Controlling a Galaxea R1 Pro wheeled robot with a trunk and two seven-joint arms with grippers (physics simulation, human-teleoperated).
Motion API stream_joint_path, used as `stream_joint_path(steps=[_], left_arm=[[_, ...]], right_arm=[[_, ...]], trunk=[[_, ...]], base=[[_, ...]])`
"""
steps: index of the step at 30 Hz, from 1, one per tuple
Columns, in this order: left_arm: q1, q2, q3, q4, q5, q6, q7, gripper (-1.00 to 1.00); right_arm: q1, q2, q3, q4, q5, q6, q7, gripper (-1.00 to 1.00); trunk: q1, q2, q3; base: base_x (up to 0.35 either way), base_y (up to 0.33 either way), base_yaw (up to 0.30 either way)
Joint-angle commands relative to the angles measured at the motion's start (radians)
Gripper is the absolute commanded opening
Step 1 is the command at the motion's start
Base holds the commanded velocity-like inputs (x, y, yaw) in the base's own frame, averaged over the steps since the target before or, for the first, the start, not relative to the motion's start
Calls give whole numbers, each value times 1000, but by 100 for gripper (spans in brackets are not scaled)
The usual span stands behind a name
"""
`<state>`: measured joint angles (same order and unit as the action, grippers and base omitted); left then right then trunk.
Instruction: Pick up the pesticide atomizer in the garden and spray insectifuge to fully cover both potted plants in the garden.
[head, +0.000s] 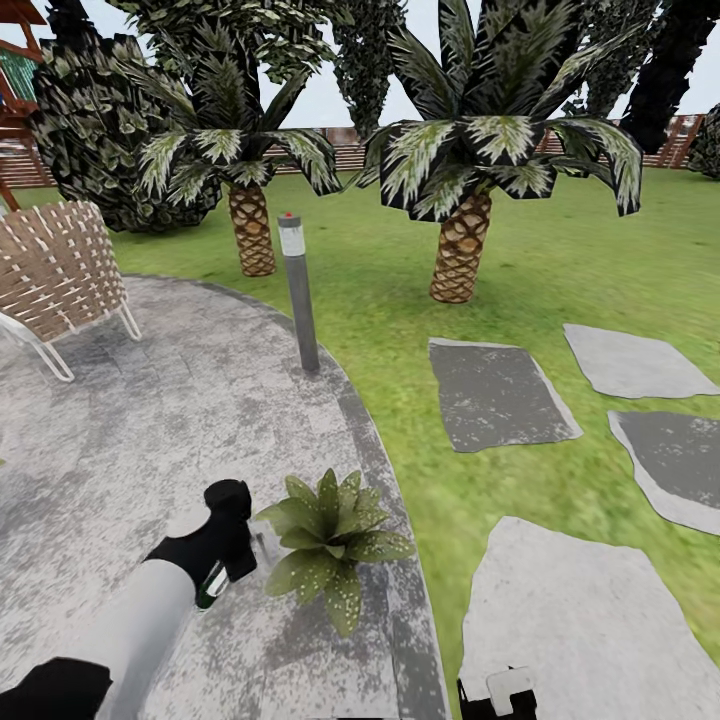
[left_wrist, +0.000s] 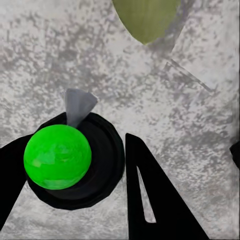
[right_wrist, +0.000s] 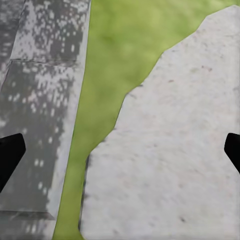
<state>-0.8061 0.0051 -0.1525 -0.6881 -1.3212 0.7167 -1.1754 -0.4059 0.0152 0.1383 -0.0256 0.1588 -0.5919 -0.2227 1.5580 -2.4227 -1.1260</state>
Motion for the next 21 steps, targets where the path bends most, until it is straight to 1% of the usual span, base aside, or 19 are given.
stream_joint_path(steps=[1,2,4,5,6,8,9,10,11,12,13,15,16,18,20,21], left_arm=[[-18,1,-4,-4,-18,7,-52,-100],[-52,0,-5,-6,-57,6,-119,-100],[-114,-2,-5,-9,-151,1,-244,-100],[-143,-4,-5,-17,-192,-1,-300,-100],[-171,-5,-5,-30,-225,-3,-344,-100],[-212,-8,-6,-47,-254,-6,-393,-100],[-234,-13,-8,-52,-261,-7,-395,-100],[-261,-24,-23,-54,-267,-7,-395,-100],[-272,-28,-36,-55,-269,-7,-395,-100],[-279,-31,-55,-55,-269,-7,-395,-100],[-285,-35,-91,-56,-271,-7,-395,-100],[-287,-36,-127,-56,-273,-7,-395,-100],[-287,-33,-136,-56,-273,-7,-395,-100],[-281,-20,-146,-54,-274,-10,-395,-100],[-274,13,-149,-53,-274,-24,-395,-100],[-271,34,-150,-50,-273,-33,-395,-100]], right_arm=[[-1,0,6,1,7,0,-10,100],[-1,0,6,1,8,0,-10,100],[-1,0,6,1,7,0,-10,100],[-1,0,6,1,7,0,-10,100],[-1,0,6,1,8,0,-10,100],[-1,0,6,1,8,0,-10,100],[-1,0,6,1,8,0,-10,100],[-1,0,6,1,8,0,-10,100],[-1,0,6,1,8,0,-10,100],[-1,0,6,1,8,0,-10,100],[-1,0,6,1,8,0,-10,100],[-1,0,6,1,8,0,-10,100],[-1,0,6,1,8,0,-10,100],[-1,0,6,1,8,0,-10,100],[-1,0,6,2,8,0,-10,100],[-1,0,6,1,8,0,-10,100]], trunk=[[0,0,-1],[0,0,-1],[0,0,-1],[0,0,-1],[0,0,-1],[0,0,-1],[0,0,-1],[0,0,-1],[0,0,-1],[0,0,-1],[0,0,-1],[0,0,-1],[0,0,-1],[0,0,-1],[0,0,-1],[0,0,-1]], base=[[0,0,0],[0,0,0],[0,0,0],[0,0,0],[0,0,0],[0,0,0],[0,0,0],[0,0,0],[0,0,0],[0,0,0],[0,0,0],[0,0,0],[0,0,0],[0,0,0],[0,0,0],[0,0,0]])
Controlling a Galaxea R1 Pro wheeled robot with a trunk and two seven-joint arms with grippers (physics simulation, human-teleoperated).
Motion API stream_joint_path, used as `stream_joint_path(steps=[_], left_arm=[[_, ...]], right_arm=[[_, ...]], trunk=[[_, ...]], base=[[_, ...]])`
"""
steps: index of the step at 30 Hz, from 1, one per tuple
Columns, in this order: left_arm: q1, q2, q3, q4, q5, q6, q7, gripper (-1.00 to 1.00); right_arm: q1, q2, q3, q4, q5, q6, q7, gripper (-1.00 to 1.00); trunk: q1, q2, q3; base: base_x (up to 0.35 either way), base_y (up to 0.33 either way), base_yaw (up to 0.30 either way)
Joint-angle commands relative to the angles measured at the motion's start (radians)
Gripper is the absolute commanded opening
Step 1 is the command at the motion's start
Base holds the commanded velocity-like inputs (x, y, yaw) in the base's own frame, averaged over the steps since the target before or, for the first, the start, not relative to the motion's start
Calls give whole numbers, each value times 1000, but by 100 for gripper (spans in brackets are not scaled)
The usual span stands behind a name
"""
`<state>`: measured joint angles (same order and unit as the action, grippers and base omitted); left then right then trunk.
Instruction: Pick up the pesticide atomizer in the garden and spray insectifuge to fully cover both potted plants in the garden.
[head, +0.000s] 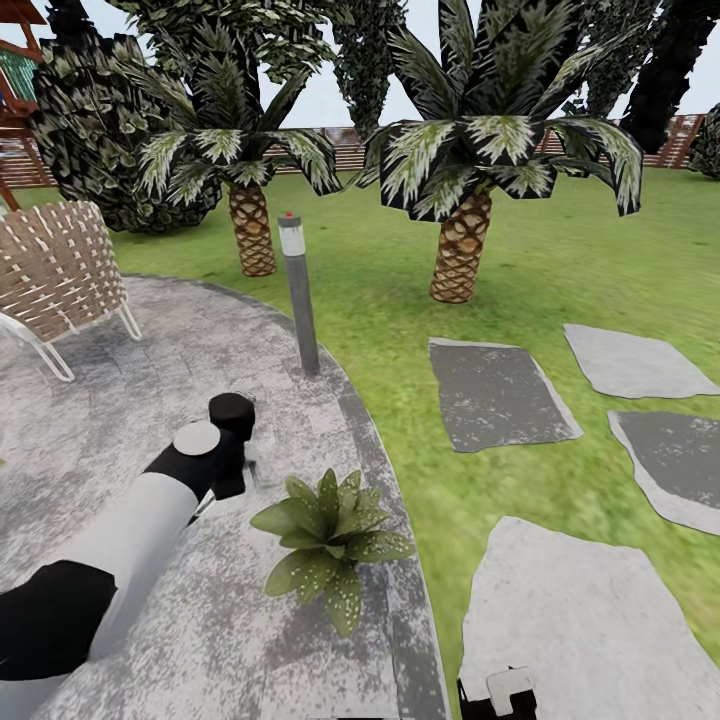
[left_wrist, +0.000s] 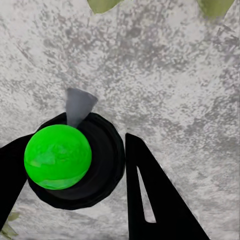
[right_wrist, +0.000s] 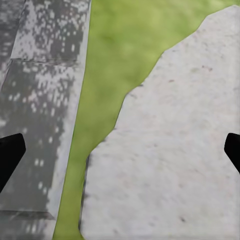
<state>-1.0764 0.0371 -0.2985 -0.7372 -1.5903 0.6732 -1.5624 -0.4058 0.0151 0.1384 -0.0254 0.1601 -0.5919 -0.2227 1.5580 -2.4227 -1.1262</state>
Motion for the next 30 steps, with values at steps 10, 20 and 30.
stream_joint_path(steps=[10,20,30], left_arm=[[109,44,2,-5,6,-16,-8,-100],[31,-94,-4,-77,2,-19,-8,-100],[27,-99,-85,-72,-4,-82,-8,-100]], right_arm=[[-1,0,6,1,7,0,-10,100],[-1,0,6,1,7,0,-10,100],[-1,1,6,1,7,0,-10,100]], trunk=[[0,0,-1],[0,0,-1],[0,0,-1]], base=[[0,0,0],[0,0,0],[0,0,-181]])
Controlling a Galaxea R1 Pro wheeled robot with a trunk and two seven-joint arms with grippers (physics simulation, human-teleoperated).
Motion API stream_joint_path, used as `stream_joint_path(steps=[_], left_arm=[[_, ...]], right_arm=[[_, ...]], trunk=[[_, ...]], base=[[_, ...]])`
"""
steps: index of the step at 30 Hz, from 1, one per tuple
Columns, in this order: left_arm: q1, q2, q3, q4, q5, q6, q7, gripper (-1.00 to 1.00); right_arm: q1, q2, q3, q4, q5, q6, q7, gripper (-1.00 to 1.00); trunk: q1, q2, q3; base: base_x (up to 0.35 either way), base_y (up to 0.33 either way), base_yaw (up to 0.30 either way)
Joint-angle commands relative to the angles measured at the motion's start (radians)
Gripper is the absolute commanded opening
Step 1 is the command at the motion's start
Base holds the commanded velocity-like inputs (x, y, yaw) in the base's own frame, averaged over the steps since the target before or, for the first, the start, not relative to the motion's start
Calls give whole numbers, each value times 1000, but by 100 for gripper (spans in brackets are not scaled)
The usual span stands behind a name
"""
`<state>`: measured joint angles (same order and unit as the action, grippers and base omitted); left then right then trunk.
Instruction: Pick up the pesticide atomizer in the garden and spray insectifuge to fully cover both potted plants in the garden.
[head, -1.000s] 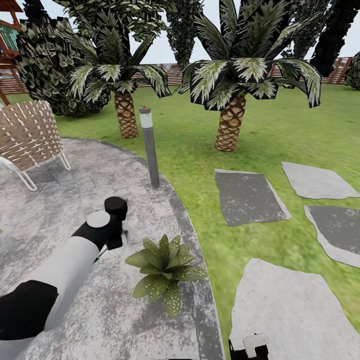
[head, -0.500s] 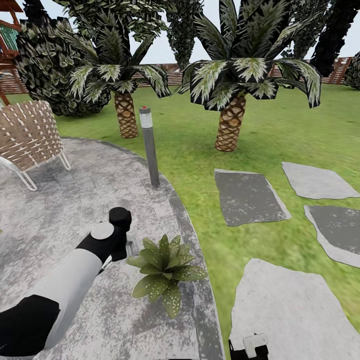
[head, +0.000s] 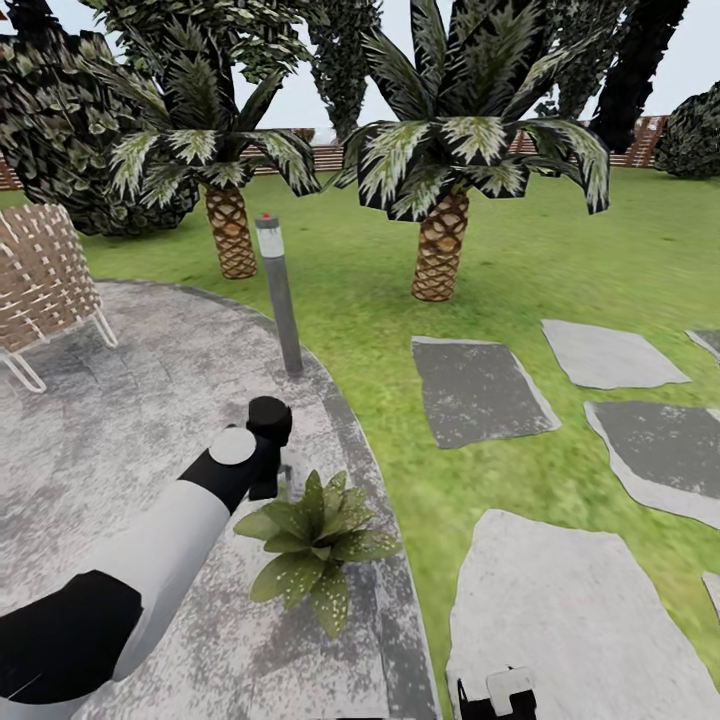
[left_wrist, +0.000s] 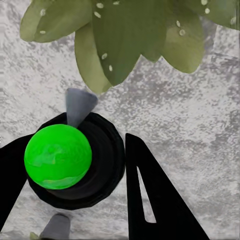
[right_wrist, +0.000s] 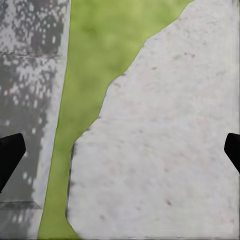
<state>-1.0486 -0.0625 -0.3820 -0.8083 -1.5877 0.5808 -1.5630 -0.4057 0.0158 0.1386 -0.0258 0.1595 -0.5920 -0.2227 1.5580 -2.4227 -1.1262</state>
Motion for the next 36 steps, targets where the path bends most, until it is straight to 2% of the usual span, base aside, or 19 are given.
stream_joint_path(steps=[1,8,12,17,29,36], left_arm=[[1,1,-3,1,-6,10,-8,-100],[8,2,-6,7,-6,8,-8,-100],[9,3,-6,8,-5,8,-8,-100],[9,2,-13,8,-4,7,-8,-100],[9,1,-14,8,-3,7,-8,-100],[9,1,-13,8,-3,7,-8,-100]], right_arm=[[-1,1,6,1,7,0,-11,100],[-1,0,5,1,8,0,-12,100],[-1,1,6,1,6,0,-12,100],[-1,1,4,1,6,0,-13,100],[-1,1,4,1,6,0,-15,100],[-1,1,4,1,6,0,-14,100]], trunk=[[0,0,-1],[0,0,-1],[0,0,-1],[0,0,-1],[0,0,-1],[0,0,-1]], base=[[0,0,-110],[6,2,-17],[58,191,-9],[-12,297,-227],[-280,154,-262],[128,190,-44]])
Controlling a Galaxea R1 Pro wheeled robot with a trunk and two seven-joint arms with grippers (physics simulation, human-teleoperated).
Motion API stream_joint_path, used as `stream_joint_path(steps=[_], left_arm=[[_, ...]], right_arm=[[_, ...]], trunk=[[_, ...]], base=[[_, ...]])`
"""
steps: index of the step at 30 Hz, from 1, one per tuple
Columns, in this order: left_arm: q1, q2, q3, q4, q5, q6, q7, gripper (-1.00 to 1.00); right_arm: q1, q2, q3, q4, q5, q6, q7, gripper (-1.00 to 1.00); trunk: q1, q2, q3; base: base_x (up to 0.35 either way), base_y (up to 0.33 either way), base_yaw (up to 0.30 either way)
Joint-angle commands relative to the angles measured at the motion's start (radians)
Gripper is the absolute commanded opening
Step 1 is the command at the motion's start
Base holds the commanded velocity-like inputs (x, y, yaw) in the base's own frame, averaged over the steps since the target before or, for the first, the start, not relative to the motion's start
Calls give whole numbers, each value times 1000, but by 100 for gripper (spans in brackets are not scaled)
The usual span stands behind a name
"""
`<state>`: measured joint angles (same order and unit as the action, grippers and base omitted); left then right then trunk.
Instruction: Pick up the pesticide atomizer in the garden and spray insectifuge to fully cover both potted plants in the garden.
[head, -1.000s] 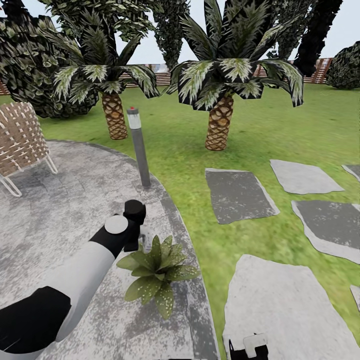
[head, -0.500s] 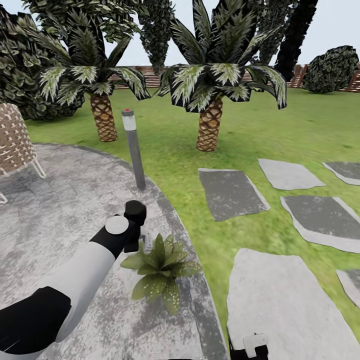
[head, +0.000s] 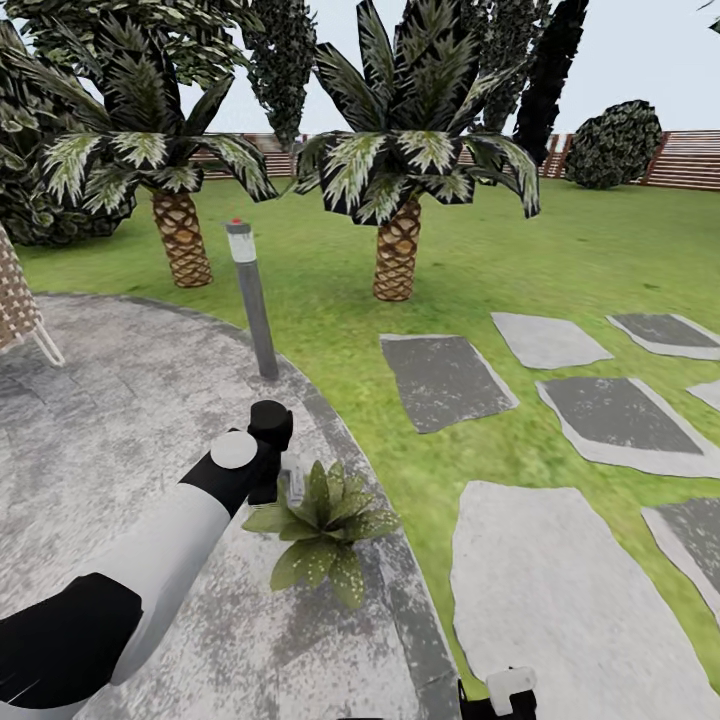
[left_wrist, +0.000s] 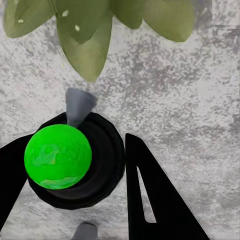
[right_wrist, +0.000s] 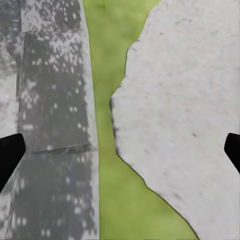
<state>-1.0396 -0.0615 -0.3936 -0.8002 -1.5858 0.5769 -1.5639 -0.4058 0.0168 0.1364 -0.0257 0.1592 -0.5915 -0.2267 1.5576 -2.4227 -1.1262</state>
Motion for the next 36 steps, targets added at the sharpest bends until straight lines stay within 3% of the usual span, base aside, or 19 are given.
stream_joint_path(steps=[1,14,16,18,22,36], left_arm=[[0,0,-2,-1,-5,11,-7,-100],[0,1,1,-1,0,11,-7,-100],[0,11,3,-1,-1,10,-7,-100],[1,49,7,-1,4,7,-7,-100],[10,86,7,0,8,7,-7,-100],[59,92,7,-1,0,6,-7,-100]], right_arm=[[-1,0,6,1,7,-1,-10,100],[-1,0,6,1,7,-1,-10,100],[-1,0,6,1,7,-1,-11,100],[-1,0,6,1,7,-1,-11,100],[-1,0,6,1,7,-1,-10,100],[-1,0,8,1,7,-1,-10,100]], trunk=[[0,0,-1],[0,0,-1],[0,0,-1],[0,0,-1],[0,0,-1],[0,0,-1]], base=[[198,195,-2],[16,16,-124],[0,0,-8],[0,0,-1],[0,0,0],[0,0,24]])
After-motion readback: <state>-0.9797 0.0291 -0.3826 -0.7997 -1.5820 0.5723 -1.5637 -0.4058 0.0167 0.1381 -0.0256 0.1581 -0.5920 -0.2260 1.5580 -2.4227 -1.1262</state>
